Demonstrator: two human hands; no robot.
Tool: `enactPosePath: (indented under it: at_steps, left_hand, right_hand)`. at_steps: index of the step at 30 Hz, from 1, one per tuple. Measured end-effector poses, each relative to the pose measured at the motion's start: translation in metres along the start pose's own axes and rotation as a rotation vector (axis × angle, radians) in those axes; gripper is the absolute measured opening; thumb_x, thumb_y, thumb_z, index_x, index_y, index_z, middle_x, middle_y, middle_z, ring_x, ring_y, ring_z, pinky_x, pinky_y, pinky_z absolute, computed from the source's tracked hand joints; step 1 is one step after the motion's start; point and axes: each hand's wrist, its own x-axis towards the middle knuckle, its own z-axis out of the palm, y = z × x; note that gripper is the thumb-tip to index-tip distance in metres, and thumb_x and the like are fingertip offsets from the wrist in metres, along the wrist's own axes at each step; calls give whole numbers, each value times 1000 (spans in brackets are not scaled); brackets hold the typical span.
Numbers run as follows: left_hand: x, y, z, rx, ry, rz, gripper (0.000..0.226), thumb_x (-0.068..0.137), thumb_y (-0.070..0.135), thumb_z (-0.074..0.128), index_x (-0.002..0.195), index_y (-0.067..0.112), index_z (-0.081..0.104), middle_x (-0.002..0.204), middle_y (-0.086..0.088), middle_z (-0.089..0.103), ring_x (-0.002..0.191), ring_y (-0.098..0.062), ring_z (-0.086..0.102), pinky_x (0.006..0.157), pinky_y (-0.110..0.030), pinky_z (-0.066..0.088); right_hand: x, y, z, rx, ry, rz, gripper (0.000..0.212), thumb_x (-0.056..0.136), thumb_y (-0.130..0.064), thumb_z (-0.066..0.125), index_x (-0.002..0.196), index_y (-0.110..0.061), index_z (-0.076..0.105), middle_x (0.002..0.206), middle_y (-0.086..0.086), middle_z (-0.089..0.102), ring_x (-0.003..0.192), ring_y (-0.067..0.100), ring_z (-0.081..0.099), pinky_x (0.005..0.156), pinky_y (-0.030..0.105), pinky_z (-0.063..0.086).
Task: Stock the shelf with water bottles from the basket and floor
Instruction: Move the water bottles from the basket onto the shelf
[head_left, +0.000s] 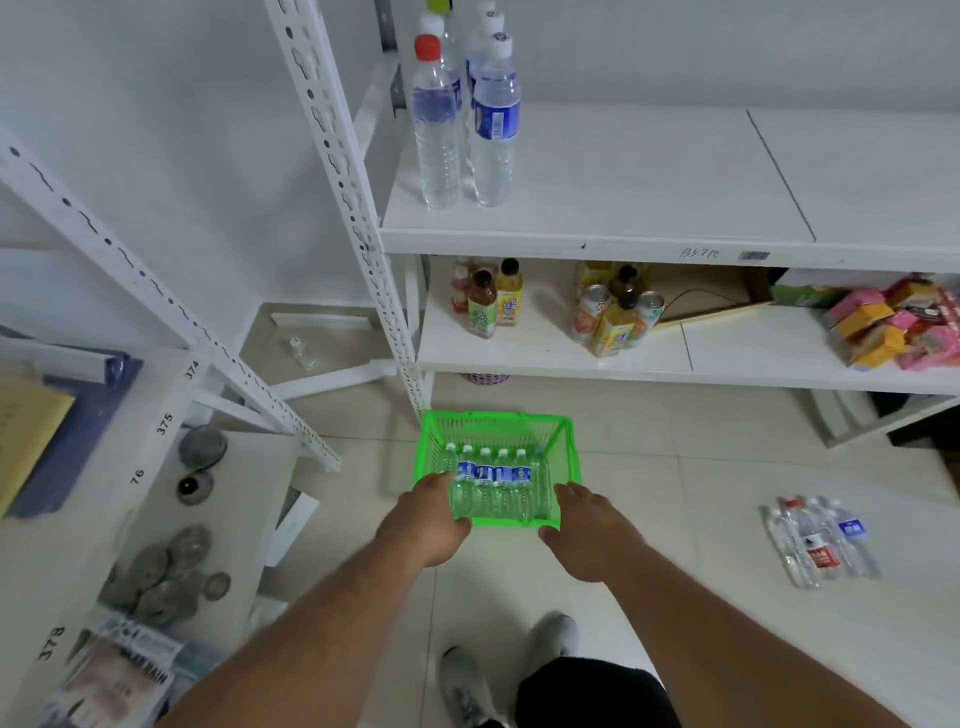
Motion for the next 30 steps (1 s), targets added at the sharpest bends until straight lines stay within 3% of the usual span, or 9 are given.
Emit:
enactPosePath:
  at_steps: [4, 9, 14, 18, 25, 30]
  left_hand:
    - [23, -6, 1, -69, -25, -51, 79, 80, 47, 64, 149, 25, 35, 151, -5, 42, 133, -27, 47, 107, -37, 43]
    - [58, -5, 2, -139, -60, -136, 81, 85, 42, 66, 153, 20, 29, 152, -9, 40, 134, -25, 46, 108, -33, 41]
    - [106, -4, 2, -203, -63, -175, 69, 87, 32, 66, 148, 16, 38, 147, -7, 47, 132, -22, 48, 102, -22, 37]
    - [165, -17, 18, -295, -57, -247, 76, 85, 38, 68, 150, 16, 36, 148, -8, 46, 130, -23, 51, 108, -34, 42]
    - [296, -74, 90, -389, -11, -356, 64, 86, 27, 69, 142, 11, 44, 139, -9, 56, 120, -23, 59, 101, -31, 46]
    - [406, -127, 184, -376, -16, -403, 65, 85, 30, 69, 142, 11, 44, 137, -11, 58, 119, -26, 60, 100, -33, 48]
  right_hand:
    - [21, -8, 4, 47, -34, 1, 71, 98, -44, 48, 155, -10, 22, 160, 10, 26, 143, 31, 32, 115, 38, 31]
    - [64, -7, 5, 114, -82, 13, 68, 97, -44, 49, 152, -9, 28, 155, 10, 35, 139, 29, 38, 113, 36, 34]
    - [129, -1, 4, 222, -148, 35, 65, 98, -43, 50, 149, -9, 31, 152, 12, 39, 138, 30, 40, 111, 38, 37]
    - [201, 6, 22, 284, -198, 48, 69, 99, -44, 50, 152, -8, 27, 155, 12, 36, 142, 28, 37, 113, 34, 33]
    - [345, 19, 103, 496, -252, 158, 73, 96, -45, 55, 154, -10, 27, 157, 10, 37, 140, 27, 42, 112, 34, 35]
    - [462, 38, 206, 591, -256, 287, 61, 96, -40, 57, 145, -9, 41, 138, 13, 56, 115, 28, 60, 90, 28, 45]
